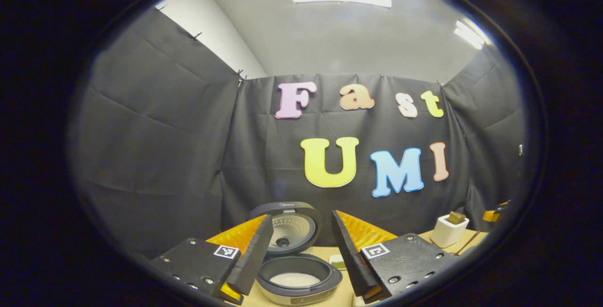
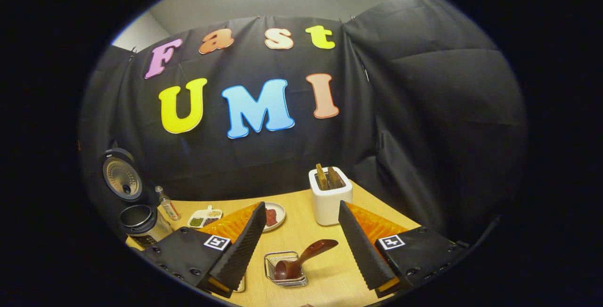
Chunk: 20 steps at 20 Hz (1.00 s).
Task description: Close the left gripper, press the button to open the rice cooker; take a wooden spoon from the chopstick holder with the right hand, scoop a spoonful of rice and pour it into the rice cooker, then put the wooden spoon back into the chopstick holder.
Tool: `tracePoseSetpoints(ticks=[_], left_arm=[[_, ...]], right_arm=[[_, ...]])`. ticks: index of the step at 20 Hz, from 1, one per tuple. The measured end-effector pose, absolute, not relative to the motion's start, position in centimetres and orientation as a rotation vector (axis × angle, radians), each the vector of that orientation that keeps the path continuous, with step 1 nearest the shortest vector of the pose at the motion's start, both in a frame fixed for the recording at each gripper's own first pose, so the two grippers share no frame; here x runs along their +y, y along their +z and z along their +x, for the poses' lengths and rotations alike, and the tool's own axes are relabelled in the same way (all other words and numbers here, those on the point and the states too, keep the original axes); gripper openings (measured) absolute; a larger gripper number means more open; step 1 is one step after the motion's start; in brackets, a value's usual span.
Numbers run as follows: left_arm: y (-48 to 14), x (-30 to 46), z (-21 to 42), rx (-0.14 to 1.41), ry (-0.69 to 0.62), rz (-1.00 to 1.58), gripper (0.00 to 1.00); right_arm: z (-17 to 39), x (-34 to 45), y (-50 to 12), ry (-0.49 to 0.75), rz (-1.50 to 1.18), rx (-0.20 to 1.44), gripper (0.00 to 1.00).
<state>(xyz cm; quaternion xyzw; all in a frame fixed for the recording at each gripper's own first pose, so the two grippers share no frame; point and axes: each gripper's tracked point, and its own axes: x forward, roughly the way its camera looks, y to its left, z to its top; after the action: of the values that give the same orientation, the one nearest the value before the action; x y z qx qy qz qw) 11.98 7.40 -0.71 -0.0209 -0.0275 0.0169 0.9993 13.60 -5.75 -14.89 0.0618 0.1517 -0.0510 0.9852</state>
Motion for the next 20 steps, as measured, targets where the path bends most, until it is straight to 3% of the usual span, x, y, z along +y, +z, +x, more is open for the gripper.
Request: tracePoseSetpoints(ticks=[3,4,6,7,8,14,15,16,17,18,20], left_arm=[[-1.3,8.5,10.8,-0.031,0.052,-0.037,0.79],[-1.5,9.0,10.6,-0.025,0.063,-0.035,0.77],[-1.9,9.8,10.1,-0.015,0.084,-0.027,0.79],[-2.0,10.2,9.8,-0.013,0.094,-0.024,0.79],[-2.1,10.5,9.7,-0.011,0.103,-0.026,0.79],[-2.9,11.4,9.4,0.009,0.123,-0.007,0.77],[-2.8,11.4,9.5,0.008,0.121,-0.004,0.77],[-2.9,11.3,9.5,0.008,0.121,-0.005,0.77],[-3.0,11.3,9.6,0.009,0.119,-0.007,0.77],[-3.1,11.2,9.6,0.013,0.118,-0.009,0.77],[-3.5,11.2,9.6,0.017,0.114,-0.008,0.77]], right_arm=[[14.3,-6.5,-17.8,-0.126,0.159,0.360,0.94],[14.4,-6.6,-18.8,-0.130,0.177,0.384,0.98],[14.7,-6.8,-20.8,-0.139,0.222,0.432,0.98],[14.7,-6.7,-21.9,-0.144,0.242,0.457,0.94],[14.7,-6.8,-22.8,-0.151,0.255,0.480,0.98],[14.1,-5.6,-27.2,-0.144,0.325,0.586,0.96],[13.9,-5.1,-27.8,-0.136,0.351,0.602,0.82],[13.9,-4.6,-28.2,-0.124,0.376,0.618,0.80],[13.8,-4.1,-28.6,-0.115,0.393,0.627,0.87],[13.8,-3.8,-28.8,-0.118,0.403,0.634,0.79],[13.9,-3.8,-29.5,-0.131,0.407,0.644,0.35]])
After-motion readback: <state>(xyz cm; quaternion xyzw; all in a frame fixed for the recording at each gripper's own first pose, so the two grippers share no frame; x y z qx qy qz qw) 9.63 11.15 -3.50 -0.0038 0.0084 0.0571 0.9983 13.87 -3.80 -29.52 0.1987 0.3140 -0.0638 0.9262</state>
